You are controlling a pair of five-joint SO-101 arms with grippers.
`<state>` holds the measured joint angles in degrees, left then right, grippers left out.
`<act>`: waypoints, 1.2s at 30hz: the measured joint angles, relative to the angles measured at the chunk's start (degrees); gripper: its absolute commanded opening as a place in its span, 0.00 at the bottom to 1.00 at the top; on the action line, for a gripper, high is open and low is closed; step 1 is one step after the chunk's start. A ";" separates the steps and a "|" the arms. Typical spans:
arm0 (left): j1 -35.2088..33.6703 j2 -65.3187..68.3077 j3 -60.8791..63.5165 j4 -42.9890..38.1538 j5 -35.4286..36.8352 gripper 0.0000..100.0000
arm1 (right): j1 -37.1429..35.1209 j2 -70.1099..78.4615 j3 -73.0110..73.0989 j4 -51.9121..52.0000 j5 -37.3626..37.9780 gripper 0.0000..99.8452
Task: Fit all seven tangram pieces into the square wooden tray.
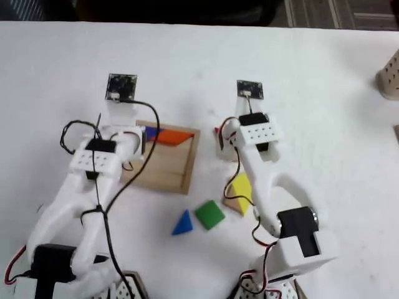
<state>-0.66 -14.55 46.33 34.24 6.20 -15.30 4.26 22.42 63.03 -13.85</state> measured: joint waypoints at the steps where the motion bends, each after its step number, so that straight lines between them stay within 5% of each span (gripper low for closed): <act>1: 0.00 0.00 0.00 0.00 0.00 0.02 | -0.09 0.00 0.53 0.70 0.26 0.02; 10: -1.93 0.00 0.35 -3.43 0.00 0.02 | -6.68 -8.44 8.09 1.05 6.42 0.02; 29: -2.46 6.95 -0.79 -4.66 0.00 0.02 | -5.45 -14.51 17.76 -8.53 6.95 0.02; 36: -4.48 6.95 -0.79 -4.57 -0.09 0.02 | -4.92 -16.53 20.75 -6.59 15.03 0.02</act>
<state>-5.14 -7.60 45.54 29.67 6.11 -20.22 -12.26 43.16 56.44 1.19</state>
